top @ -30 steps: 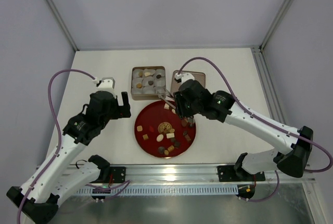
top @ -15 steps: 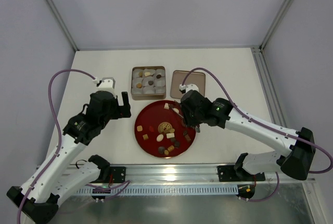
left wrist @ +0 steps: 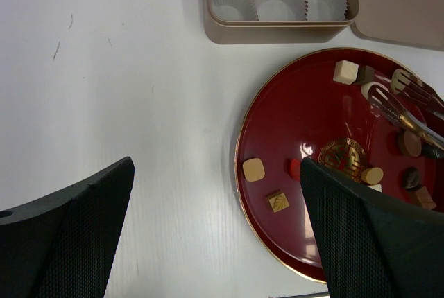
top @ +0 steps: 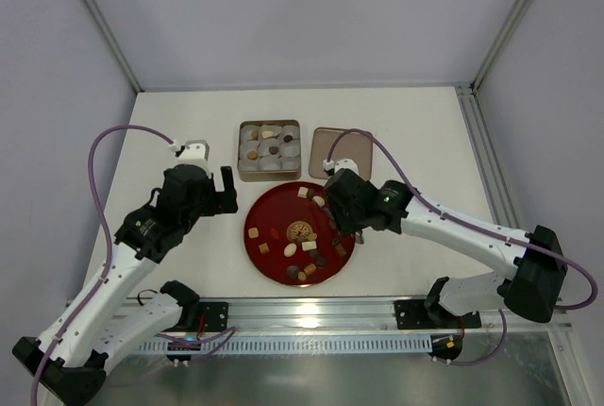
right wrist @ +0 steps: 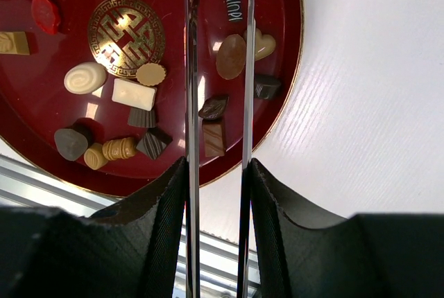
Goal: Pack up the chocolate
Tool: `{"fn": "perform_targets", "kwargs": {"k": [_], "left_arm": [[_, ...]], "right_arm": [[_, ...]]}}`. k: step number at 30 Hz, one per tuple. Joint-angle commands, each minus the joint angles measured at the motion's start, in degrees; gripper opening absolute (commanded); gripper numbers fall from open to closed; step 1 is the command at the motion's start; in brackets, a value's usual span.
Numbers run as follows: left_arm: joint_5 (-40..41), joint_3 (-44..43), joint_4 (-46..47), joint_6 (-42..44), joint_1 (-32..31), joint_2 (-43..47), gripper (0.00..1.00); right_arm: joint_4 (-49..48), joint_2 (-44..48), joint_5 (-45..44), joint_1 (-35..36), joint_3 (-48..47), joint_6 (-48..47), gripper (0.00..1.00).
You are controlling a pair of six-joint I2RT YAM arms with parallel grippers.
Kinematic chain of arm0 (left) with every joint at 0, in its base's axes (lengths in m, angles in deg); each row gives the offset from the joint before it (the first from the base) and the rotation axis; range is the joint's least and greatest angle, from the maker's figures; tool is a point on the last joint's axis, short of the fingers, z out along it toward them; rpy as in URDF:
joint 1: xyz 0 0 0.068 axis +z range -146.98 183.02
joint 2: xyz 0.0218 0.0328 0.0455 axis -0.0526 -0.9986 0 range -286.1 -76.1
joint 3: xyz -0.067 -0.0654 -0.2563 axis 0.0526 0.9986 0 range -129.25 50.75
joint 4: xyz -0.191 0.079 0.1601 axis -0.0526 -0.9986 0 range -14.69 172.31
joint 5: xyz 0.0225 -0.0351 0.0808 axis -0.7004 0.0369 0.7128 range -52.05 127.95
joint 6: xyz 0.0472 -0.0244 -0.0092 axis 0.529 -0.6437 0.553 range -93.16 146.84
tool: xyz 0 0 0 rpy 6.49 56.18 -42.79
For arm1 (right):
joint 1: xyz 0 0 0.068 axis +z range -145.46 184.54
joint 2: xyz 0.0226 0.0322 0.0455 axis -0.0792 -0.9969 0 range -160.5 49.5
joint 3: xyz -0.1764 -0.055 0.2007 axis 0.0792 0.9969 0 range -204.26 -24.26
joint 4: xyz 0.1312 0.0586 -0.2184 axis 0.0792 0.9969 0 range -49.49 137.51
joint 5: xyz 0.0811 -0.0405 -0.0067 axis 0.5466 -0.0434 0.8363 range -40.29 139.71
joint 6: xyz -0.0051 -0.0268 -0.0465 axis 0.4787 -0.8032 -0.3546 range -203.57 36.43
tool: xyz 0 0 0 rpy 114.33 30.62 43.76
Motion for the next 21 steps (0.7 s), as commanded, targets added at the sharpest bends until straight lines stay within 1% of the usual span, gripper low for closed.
{"fn": "perform_targets", "kwargs": {"k": [1,11,20,21], "left_arm": [[0.42,-0.11,1.91,-0.25,0.00,0.12,1.00],[0.60,0.06,1.74,-0.17,0.00,0.47,1.00],[0.68,0.06,1.65,-0.16,0.00,0.65,1.00],[0.69,0.06,1.65,-0.08,0.00,0.65,1.00]], "right_arm": [[-3.23,-1.26,-0.49,0.28,-0.09,-0.88,0.42],[-4.12,-2.41,-0.13,0.19,0.26,-0.88,0.42],[-2.98,-0.82,1.01,0.19,-0.18,-0.62,0.38],[-2.97,-0.56,1.10,0.19,-0.18,-0.44,0.36]]}}
